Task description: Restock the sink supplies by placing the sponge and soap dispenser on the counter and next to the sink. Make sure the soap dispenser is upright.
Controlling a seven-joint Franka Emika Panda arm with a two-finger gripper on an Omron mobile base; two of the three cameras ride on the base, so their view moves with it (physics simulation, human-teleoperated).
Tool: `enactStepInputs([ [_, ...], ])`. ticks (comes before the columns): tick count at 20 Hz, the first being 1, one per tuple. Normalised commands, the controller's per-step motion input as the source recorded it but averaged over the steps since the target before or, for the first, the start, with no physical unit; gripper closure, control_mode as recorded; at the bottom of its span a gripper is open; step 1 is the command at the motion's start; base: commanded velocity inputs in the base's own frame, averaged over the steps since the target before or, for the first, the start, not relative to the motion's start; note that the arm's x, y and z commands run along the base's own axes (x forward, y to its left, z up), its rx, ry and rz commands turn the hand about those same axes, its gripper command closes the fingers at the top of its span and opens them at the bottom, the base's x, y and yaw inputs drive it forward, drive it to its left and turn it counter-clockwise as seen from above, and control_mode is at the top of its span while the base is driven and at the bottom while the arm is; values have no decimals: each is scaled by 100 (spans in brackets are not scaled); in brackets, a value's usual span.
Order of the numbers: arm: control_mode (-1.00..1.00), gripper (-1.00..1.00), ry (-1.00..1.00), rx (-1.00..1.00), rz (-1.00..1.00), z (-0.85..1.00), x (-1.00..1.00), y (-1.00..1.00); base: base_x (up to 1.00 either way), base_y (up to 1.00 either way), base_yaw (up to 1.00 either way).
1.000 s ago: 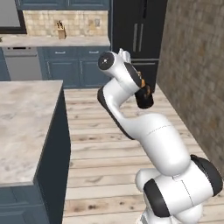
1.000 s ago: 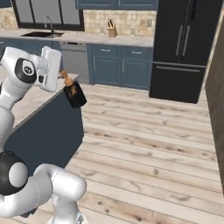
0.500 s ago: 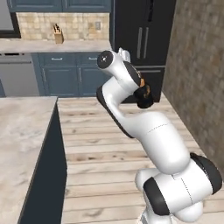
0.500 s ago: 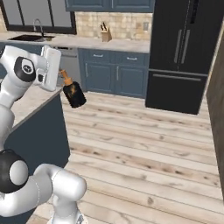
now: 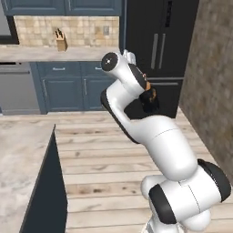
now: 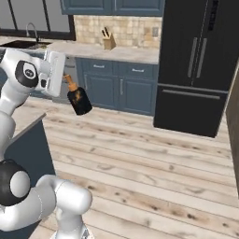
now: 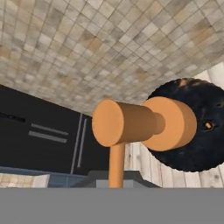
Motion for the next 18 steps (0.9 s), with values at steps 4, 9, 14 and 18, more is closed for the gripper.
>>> enactStepInputs([
  [4, 100, 100, 0, 0, 0, 0, 0, 0, 100, 0, 5],
  [9, 100, 100, 0, 0, 0, 0, 0, 0, 100, 6, 4],
  [14, 100, 100, 0, 0, 0, 0, 0, 0, 100, 16, 4],
  [18, 100, 100, 0, 0, 0, 0, 0, 0, 100, 39, 0],
])
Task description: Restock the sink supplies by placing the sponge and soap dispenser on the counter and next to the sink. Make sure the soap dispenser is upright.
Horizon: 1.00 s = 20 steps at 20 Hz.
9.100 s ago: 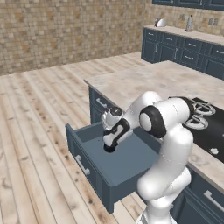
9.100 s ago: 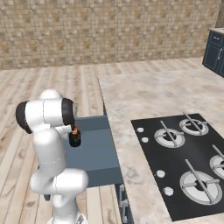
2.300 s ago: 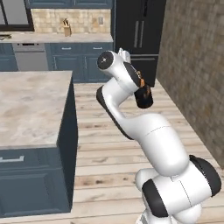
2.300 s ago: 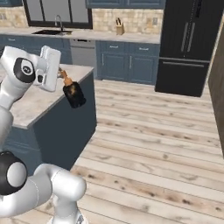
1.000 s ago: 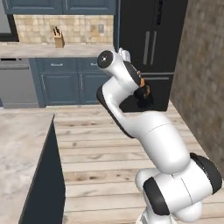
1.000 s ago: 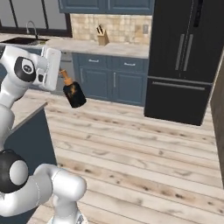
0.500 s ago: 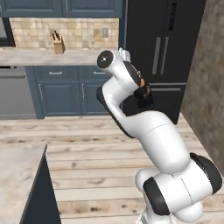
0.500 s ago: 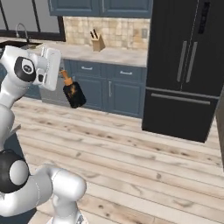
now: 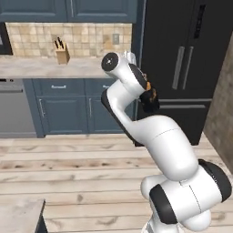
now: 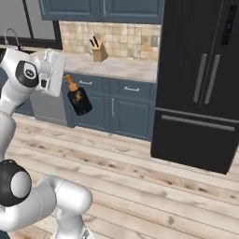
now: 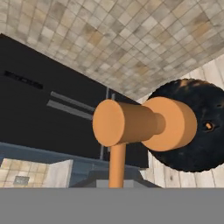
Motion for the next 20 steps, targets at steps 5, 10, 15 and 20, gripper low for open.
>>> enactStepInputs([
  [5, 100, 100, 0, 0, 0, 0, 0, 0, 100, 50, 0],
  [10, 100, 100, 0, 0, 0, 0, 0, 0, 100, 60, 0],
  [15, 100, 100, 0, 0, 0, 0, 0, 0, 100, 41, 0],
  [20, 100, 100, 0, 0, 0, 0, 0, 0, 100, 39, 0],
])
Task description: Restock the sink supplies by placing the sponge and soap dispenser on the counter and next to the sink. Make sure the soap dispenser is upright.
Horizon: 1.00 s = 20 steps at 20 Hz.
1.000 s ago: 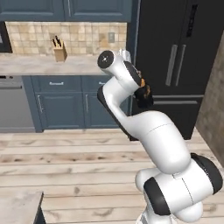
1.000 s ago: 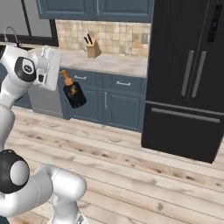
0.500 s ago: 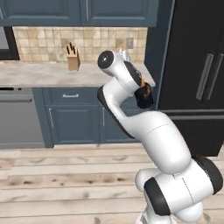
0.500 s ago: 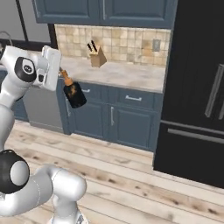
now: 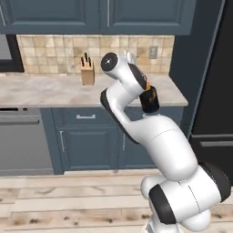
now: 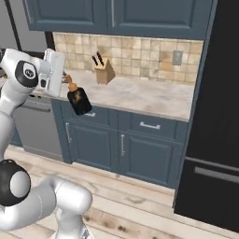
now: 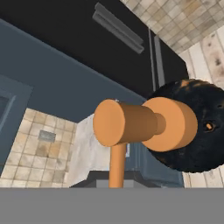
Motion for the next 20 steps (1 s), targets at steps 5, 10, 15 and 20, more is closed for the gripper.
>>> enactStepInputs([
  [5, 100, 100, 0, 0, 0, 0, 0, 0, 100, 66, 0],
  [10, 100, 100, 0, 0, 0, 0, 0, 0, 100, 81, 0],
  [15, 100, 100, 0, 0, 0, 0, 0, 0, 87, 93, 0],
  [20, 100, 100, 0, 0, 0, 0, 0, 0, 63, 100, 0],
])
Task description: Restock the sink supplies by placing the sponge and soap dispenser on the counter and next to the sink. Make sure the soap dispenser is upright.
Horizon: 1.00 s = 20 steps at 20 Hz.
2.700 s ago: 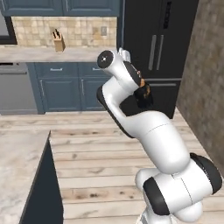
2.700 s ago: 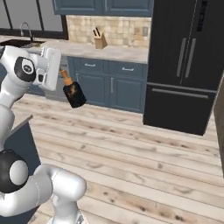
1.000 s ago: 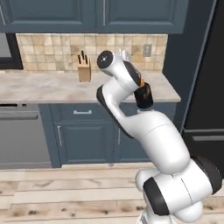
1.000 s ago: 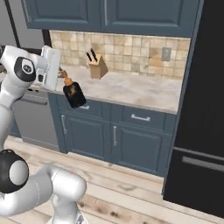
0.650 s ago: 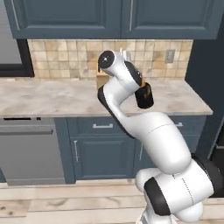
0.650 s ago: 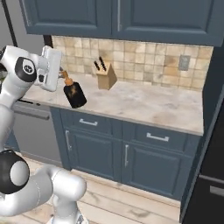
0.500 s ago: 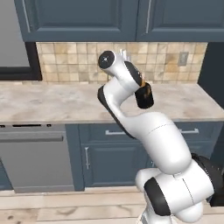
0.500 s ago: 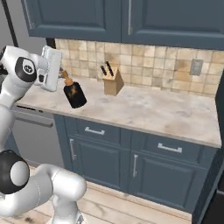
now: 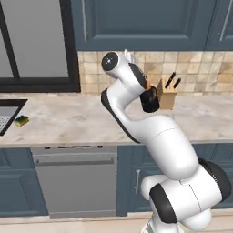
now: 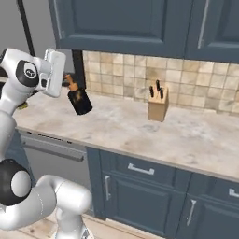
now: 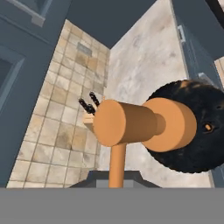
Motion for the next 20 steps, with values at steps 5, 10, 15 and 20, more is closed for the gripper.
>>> enactStepInputs([
  [5, 100, 100, 0, 0, 0, 0, 0, 0, 46, 100, 0],
  [10, 100, 100, 0, 0, 0, 0, 0, 0, 40, 99, 0],
  [15, 100, 100, 0, 0, 0, 0, 0, 0, 38, 84, 0],
  [20, 100, 100, 0, 0, 0, 0, 0, 0, 39, 62, 0],
])
